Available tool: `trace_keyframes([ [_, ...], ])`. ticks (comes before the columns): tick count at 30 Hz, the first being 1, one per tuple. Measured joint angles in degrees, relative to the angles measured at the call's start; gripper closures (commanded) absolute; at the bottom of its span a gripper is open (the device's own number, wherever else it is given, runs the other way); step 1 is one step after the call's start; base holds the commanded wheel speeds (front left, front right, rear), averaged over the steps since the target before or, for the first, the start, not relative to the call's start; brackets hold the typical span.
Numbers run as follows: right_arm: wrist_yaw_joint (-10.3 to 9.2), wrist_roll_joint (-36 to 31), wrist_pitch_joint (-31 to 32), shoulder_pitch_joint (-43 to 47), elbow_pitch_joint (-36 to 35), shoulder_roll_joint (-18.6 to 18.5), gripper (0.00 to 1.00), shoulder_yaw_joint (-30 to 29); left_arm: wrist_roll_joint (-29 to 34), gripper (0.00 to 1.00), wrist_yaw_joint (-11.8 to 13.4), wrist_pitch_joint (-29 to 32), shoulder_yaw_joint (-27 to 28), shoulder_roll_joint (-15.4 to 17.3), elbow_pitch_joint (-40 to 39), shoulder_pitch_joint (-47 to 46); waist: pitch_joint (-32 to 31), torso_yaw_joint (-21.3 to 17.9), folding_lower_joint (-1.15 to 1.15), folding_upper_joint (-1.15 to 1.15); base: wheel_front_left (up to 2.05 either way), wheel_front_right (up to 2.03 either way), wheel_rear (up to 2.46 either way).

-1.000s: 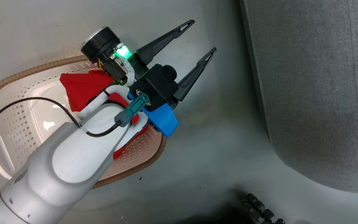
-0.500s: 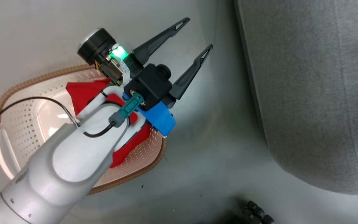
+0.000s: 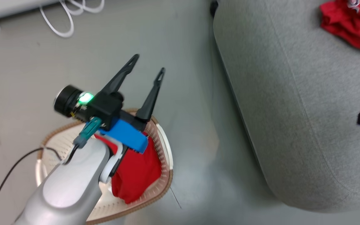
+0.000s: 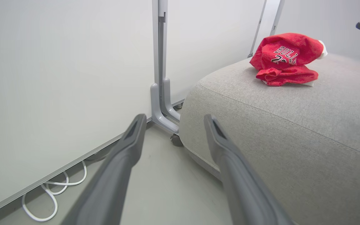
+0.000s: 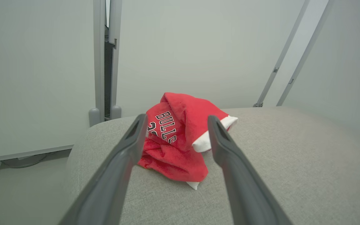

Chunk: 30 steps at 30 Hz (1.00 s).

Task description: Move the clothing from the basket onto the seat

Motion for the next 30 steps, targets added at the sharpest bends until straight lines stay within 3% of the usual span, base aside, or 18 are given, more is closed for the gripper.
trace_keyframes([
  [7, 0.00, 0.14, 0.00, 6.11, -4.09, 1.19, 0.00, 10.06, -0.47, 0.00, 2.11, -0.19, 9.93, -0.16, -3.52, 10.39, -9.41, 2.50, -0.01, 0.00, 0.00, 0.00, 0.00],
  [14, 0.00, 1.78, 0.00, 12.56, -6.41, 2.43, 0.00, 17.96, 1.48, 0.00, 2.02, -0.22, 19.61, -1.76, -5.15, 19.91, -17.04, 6.95, -0.01, 0.00, 0.00, 0.00, 0.00],
  [21, 0.00, 3.70, 0.00, 20.48, -7.49, 3.28, 0.00, 20.92, 4.20, 0.00, 0.45, -0.22, 26.71, -4.37, -6.17, 29.43, -23.70, 11.15, 0.00, 0.00, 0.00, 0.00, 0.00],
  [30, 0.00, 4.55, 0.00, 29.37, -8.59, 4.95, 0.00, 21.32, 8.00, 0.00, -2.82, -0.23, 31.99, -7.32, -6.19, 37.84, -29.06, 14.28, 0.00, 0.00, 0.00, 0.00, 0.00],
])
